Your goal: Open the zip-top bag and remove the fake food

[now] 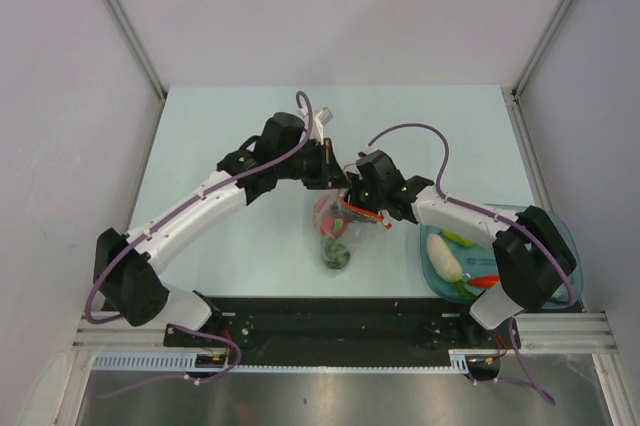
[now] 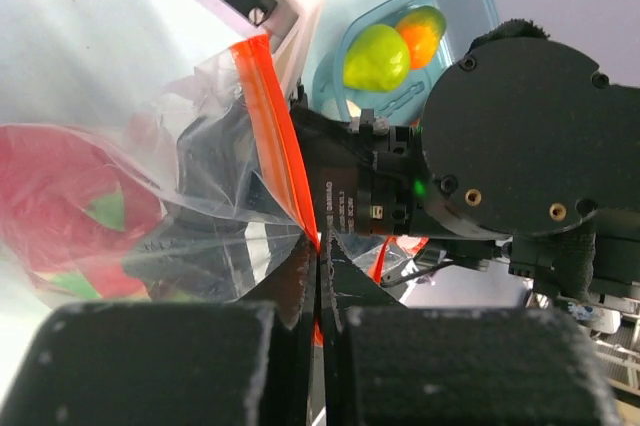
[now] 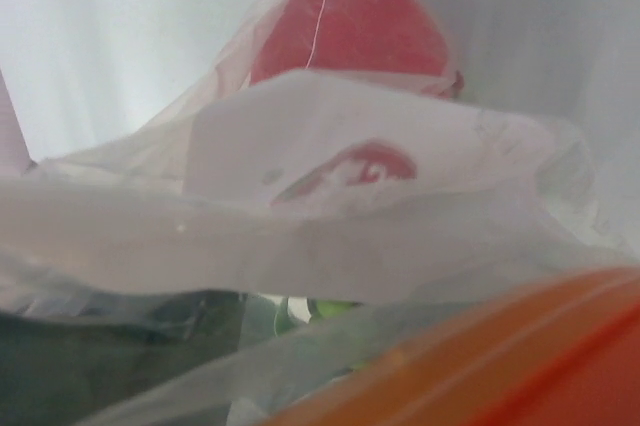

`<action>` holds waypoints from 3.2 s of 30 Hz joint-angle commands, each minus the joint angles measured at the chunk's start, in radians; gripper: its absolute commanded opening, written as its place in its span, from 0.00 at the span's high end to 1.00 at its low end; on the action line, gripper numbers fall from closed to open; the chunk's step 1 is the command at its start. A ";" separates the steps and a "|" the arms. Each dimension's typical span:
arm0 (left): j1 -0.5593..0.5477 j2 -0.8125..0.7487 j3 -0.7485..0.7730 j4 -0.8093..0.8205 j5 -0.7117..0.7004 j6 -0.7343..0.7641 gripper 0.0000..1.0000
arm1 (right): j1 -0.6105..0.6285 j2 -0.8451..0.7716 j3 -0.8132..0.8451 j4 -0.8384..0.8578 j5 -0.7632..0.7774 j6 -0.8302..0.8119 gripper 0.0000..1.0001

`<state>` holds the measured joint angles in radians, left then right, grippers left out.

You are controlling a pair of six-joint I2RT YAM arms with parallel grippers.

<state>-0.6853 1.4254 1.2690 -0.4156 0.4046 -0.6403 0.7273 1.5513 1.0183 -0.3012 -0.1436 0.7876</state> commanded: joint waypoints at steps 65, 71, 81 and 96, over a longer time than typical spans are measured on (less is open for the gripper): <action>0.029 -0.140 -0.157 0.029 0.019 0.062 1.00 | 0.070 0.052 0.009 -0.001 -0.157 -0.120 0.72; 0.029 -0.117 -0.123 -0.012 0.031 0.085 1.00 | 0.076 0.090 -0.012 0.042 -0.188 -0.091 0.59; 0.032 -0.151 -0.163 -0.035 0.016 0.100 1.00 | 0.084 0.125 -0.047 0.090 -0.169 -0.030 0.79; 0.035 -0.220 -0.212 -0.058 -0.078 0.111 1.00 | 0.018 -0.083 0.098 -0.090 -0.180 -0.031 1.00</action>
<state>-0.6582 1.2701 1.0737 -0.4725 0.3725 -0.5556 0.7799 1.5463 1.0496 -0.4023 -0.2829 0.7341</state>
